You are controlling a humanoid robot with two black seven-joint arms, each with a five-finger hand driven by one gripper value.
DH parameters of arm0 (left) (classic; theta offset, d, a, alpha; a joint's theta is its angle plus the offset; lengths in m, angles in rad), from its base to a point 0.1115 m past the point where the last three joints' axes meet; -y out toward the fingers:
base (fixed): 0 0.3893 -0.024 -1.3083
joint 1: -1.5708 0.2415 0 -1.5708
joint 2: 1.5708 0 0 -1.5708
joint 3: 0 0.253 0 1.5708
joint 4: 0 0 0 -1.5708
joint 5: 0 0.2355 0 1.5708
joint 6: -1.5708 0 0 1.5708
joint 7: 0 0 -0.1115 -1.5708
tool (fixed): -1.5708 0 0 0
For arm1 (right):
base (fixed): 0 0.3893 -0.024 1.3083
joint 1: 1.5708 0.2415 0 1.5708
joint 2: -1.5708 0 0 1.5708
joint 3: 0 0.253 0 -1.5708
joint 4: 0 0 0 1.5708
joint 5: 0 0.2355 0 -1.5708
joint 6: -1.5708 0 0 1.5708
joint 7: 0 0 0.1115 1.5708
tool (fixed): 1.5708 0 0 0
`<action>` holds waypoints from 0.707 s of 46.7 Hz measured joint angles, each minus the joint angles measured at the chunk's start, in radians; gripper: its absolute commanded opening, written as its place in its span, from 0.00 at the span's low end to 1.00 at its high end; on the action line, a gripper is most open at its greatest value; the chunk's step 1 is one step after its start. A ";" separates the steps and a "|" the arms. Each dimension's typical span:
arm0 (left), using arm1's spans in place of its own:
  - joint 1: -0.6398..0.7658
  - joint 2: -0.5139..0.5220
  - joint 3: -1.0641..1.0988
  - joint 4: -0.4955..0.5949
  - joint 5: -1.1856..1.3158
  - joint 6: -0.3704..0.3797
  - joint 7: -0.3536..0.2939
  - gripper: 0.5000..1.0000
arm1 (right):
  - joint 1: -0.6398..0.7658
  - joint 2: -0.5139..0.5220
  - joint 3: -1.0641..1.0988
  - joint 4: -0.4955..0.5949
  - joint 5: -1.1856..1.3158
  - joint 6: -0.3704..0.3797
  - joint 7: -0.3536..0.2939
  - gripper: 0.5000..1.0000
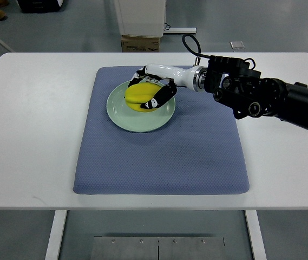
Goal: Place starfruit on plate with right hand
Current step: 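Lower the starfruit onto the plate and open the right hand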
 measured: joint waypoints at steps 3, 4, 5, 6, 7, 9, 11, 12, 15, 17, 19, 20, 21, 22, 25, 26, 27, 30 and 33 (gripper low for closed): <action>0.000 0.000 0.000 0.000 0.000 0.000 0.000 1.00 | -0.006 0.000 0.000 0.002 0.000 -0.001 -0.036 0.00; 0.000 0.000 0.000 0.000 0.000 0.000 0.000 1.00 | -0.007 0.000 0.000 0.002 0.000 -0.001 -0.045 0.00; 0.000 0.000 0.000 0.000 0.000 0.000 0.000 1.00 | -0.009 0.000 0.001 0.003 0.000 -0.001 -0.059 0.00; 0.000 0.000 0.000 0.000 0.000 0.000 0.000 1.00 | -0.010 0.000 0.001 0.003 0.000 -0.001 -0.068 0.00; 0.000 0.000 0.000 0.000 0.000 0.000 0.000 1.00 | -0.011 0.000 0.001 0.003 0.000 -0.001 -0.077 0.00; 0.000 0.000 0.000 0.000 0.000 0.000 0.000 1.00 | -0.012 0.000 0.001 0.003 0.000 -0.001 -0.094 0.00; 0.000 0.000 0.001 0.000 0.000 0.000 0.000 1.00 | -0.012 0.000 0.001 0.003 0.001 -0.001 -0.106 0.00; 0.000 0.000 0.001 0.000 0.000 0.000 0.000 1.00 | -0.012 0.000 0.001 0.003 0.002 -0.001 -0.111 0.00; 0.000 0.000 0.000 0.000 0.000 0.000 0.000 1.00 | -0.012 0.000 0.002 0.004 0.002 -0.001 -0.128 0.00; 0.000 0.000 0.000 0.000 0.000 0.000 0.000 1.00 | -0.014 0.000 0.002 0.007 0.002 -0.001 -0.143 0.00; 0.000 0.000 0.000 0.000 0.000 0.000 0.000 1.00 | -0.014 0.000 0.002 0.010 0.002 -0.001 -0.154 0.00; 0.000 0.000 0.000 0.000 0.000 0.000 0.000 1.00 | -0.014 0.000 0.002 0.013 0.002 -0.001 -0.162 0.00; 0.000 0.000 0.000 0.000 0.000 0.000 0.000 1.00 | -0.014 0.000 0.002 0.014 0.002 -0.001 -0.169 0.00; 0.000 0.000 0.000 0.000 0.000 0.000 0.000 1.00 | -0.014 0.000 0.002 0.015 0.002 -0.001 -0.175 0.00; 0.000 0.000 0.000 0.000 0.000 0.000 0.000 1.00 | -0.014 0.000 0.002 0.017 0.002 -0.001 -0.191 0.00; 0.000 0.000 0.001 0.000 0.000 0.000 0.000 1.00 | -0.014 0.000 0.002 0.017 0.002 -0.001 -0.194 0.00; 0.000 0.000 0.001 0.000 0.000 0.000 0.000 1.00 | -0.014 0.000 0.002 0.018 0.002 -0.001 -0.197 0.05; 0.000 0.000 0.000 0.000 0.000 0.000 0.000 1.00 | -0.014 0.000 0.002 0.018 0.003 -0.002 -0.199 0.30; 0.000 0.000 0.000 0.000 0.000 0.000 0.000 1.00 | -0.014 0.000 0.002 0.018 0.003 -0.004 -0.199 0.50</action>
